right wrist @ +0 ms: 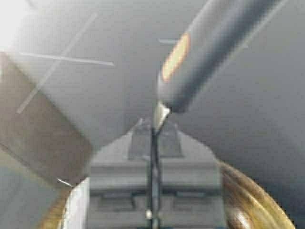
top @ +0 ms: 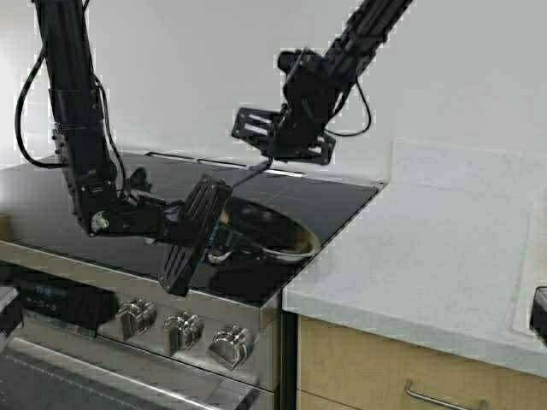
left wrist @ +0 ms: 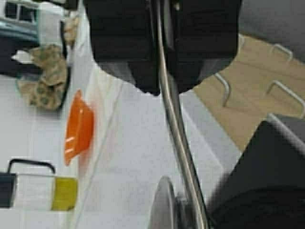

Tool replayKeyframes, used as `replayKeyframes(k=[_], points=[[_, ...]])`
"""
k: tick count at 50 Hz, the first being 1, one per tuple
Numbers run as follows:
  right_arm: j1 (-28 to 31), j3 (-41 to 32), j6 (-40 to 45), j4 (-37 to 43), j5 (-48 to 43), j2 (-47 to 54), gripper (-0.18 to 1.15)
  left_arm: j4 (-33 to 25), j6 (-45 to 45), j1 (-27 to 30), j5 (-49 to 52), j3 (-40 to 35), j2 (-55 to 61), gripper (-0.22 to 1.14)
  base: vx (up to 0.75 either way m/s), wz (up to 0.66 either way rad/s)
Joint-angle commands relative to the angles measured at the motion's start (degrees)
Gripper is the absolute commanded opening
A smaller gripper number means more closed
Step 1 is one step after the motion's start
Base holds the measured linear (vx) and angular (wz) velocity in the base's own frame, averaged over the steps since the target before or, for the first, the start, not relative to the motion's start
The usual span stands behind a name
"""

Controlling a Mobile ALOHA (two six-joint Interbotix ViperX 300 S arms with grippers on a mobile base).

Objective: Add oil to the pan and cook the shrimp and serve it

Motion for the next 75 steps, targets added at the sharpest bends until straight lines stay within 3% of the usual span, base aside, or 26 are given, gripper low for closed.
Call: replayKeyframes(k=[1, 26, 48, 63, 75], points=[[0.1, 0.0, -3.3, -0.2, -0.3, -4.5, 0.08, -0.9, 0.8, -0.4, -3.8, -0.6, -0.4, 0.03, 0.0, 0.0], [-1.1, 2.4, -6.2, 0.6, -0.9, -6.1, 0.08, -2.5, -1.5, -0.3, -9.6, -1.1, 3.1, 0.03, 0.0, 0.0], [-3.4, 11.3, -4.6, 3.1, -7.9, -7.3, 0.08, -2.1, -7.7, -0.2, -14.8, -4.0, 7.6, 0.03, 0.0, 0.0], [-3.9, 11.4, -1.8, 2.9, -8.2, -7.2, 0.08, -2.2, -12.0, -0.2, -22.2, -5.1, 10.2, 0.03, 0.0, 0.0], [-2.3, 8.7, -1.8, 2.2, -5.9, -6.7, 0.08, -1.1, -13.3, -0.3, -22.6, -5.5, 11.9, 0.03, 0.0, 0.0]])
